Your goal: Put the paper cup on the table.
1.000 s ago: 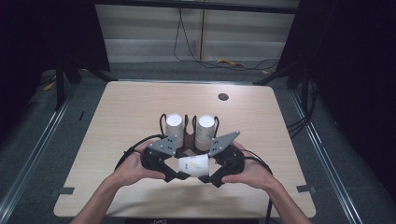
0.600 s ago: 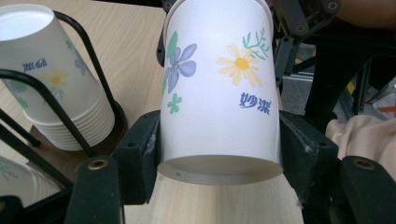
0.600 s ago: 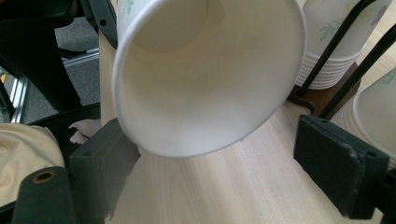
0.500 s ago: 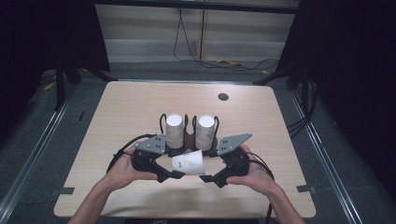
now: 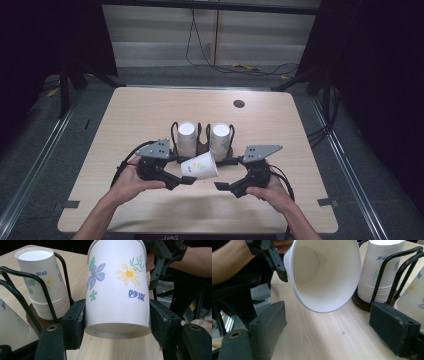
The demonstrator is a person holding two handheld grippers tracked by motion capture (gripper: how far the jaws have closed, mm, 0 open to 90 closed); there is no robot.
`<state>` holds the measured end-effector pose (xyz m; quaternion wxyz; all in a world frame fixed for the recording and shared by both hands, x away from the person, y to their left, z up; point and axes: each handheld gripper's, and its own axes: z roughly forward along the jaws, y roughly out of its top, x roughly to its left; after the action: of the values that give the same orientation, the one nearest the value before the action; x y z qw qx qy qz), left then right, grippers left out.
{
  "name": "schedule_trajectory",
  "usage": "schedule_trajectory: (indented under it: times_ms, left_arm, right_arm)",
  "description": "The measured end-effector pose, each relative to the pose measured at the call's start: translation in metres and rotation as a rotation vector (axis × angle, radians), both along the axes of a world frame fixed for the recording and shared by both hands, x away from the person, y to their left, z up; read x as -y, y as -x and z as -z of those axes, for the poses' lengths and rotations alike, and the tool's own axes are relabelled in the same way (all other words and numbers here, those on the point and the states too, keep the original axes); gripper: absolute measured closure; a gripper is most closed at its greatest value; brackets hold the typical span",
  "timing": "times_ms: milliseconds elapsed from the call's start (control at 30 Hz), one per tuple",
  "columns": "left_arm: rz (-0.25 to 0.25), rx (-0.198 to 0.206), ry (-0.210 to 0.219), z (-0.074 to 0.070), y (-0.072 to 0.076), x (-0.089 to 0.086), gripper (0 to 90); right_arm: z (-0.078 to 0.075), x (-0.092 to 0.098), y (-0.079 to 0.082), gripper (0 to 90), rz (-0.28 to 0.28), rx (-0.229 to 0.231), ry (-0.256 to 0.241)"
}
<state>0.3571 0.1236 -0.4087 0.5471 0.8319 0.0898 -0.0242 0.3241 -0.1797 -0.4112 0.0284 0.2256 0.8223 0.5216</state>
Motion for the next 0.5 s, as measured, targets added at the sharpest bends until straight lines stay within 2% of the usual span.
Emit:
schedule_trajectory:
  times_ms: [100,167,267,433,500]
  left_arm:
    - [-0.010,-0.010,0.024,0.002,-0.001,0.000,35.8]
    - [-0.020,-0.011,0.061,0.005,-0.003,-0.001,35.7]
    - [-0.030,-0.023,0.080,0.009,-0.003,0.000,35.7]
    - [-0.027,-0.025,0.090,0.010,-0.002,0.002,35.7]
    - [-0.029,-0.013,0.090,0.011,-0.001,0.003,35.8]
  right_arm:
    - [0.001,0.001,0.000,14.0,0.008,0.001,-0.025]
    - [0.001,0.003,0.000,13.8,0.010,0.009,-0.045]
    - [0.000,0.004,0.000,13.8,0.015,0.014,-0.083]
    - [0.000,0.005,0.001,13.8,0.033,0.023,-0.122]
    - [0.000,0.005,0.001,16.7,0.030,0.019,-0.156]
